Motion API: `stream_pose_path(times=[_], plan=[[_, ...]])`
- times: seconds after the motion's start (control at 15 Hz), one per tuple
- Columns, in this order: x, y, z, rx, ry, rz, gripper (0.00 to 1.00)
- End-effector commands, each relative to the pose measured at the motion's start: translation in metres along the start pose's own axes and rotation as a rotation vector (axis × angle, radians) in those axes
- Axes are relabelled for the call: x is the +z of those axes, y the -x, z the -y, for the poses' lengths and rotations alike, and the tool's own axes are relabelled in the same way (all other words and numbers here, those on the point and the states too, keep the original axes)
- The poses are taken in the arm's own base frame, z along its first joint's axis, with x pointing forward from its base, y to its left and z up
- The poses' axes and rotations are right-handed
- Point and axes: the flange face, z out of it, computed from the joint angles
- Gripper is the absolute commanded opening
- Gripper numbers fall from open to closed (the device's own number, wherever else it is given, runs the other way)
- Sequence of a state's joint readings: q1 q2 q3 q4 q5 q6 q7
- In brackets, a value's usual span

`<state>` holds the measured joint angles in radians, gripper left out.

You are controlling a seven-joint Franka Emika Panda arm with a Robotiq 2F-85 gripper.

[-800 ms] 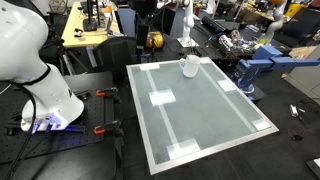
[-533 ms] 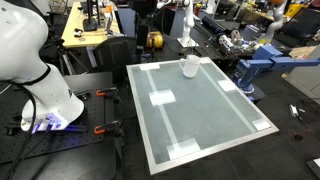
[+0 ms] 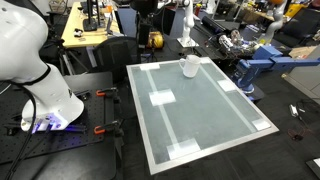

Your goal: Take the pen out of the mug and put it on the table

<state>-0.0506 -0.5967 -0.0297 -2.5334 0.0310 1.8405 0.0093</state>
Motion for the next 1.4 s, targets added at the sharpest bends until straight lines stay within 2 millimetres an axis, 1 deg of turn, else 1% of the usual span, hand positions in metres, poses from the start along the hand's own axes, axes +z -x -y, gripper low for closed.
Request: stream_pose_path(times=[0.0,0.27,0.47,0.67,1.0,1.33], plan=[[-0.002,-0.018,0.027,0.017,0.000,-0.025,1.00],[-0.001,-0.039,0.057,0.048,0.000,-0.065,1.00],[0.000,-0.059,0.078,0.097,-0.001,-0.084,1.00],[0.006,-0.081,0.099,0.167,-0.001,-0.090,1.00],[0.022,-0.121,0.126,0.276,-0.018,-0.081,1.00],[0.037,-0.160,0.146,0.269,-0.063,-0.103,1.00]])
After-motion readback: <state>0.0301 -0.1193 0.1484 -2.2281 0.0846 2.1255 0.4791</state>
